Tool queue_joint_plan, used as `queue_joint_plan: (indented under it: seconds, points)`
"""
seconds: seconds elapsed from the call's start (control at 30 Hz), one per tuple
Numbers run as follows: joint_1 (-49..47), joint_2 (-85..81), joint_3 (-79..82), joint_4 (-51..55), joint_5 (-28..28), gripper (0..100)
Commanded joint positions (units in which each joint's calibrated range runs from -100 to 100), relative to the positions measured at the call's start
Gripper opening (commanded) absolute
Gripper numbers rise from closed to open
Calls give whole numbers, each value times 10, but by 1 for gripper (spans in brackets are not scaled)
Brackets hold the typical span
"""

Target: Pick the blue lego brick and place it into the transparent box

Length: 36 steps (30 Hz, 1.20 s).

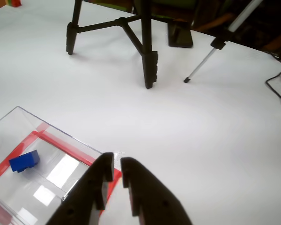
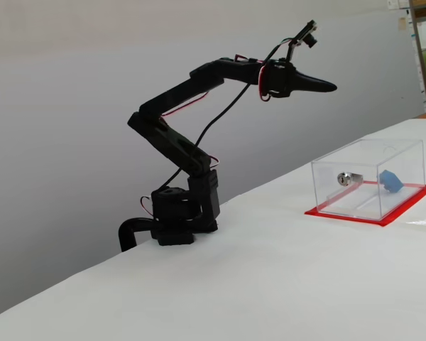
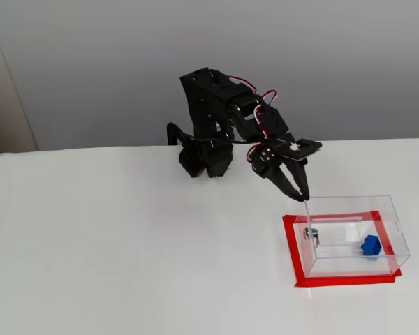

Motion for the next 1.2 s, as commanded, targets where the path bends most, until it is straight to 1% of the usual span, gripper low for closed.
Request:
queue_joint_plan:
  seconds: [0.0, 0.4, 0.6, 0.8, 1.17]
  points:
    - [64, -86, 40, -1, 1, 2]
    - [221, -192, 123, -1, 1, 2]
    - [295, -282, 222, -1, 1, 2]
    - [319, -383, 333, -1, 1, 2]
    - [322, -538, 514, -1, 1, 2]
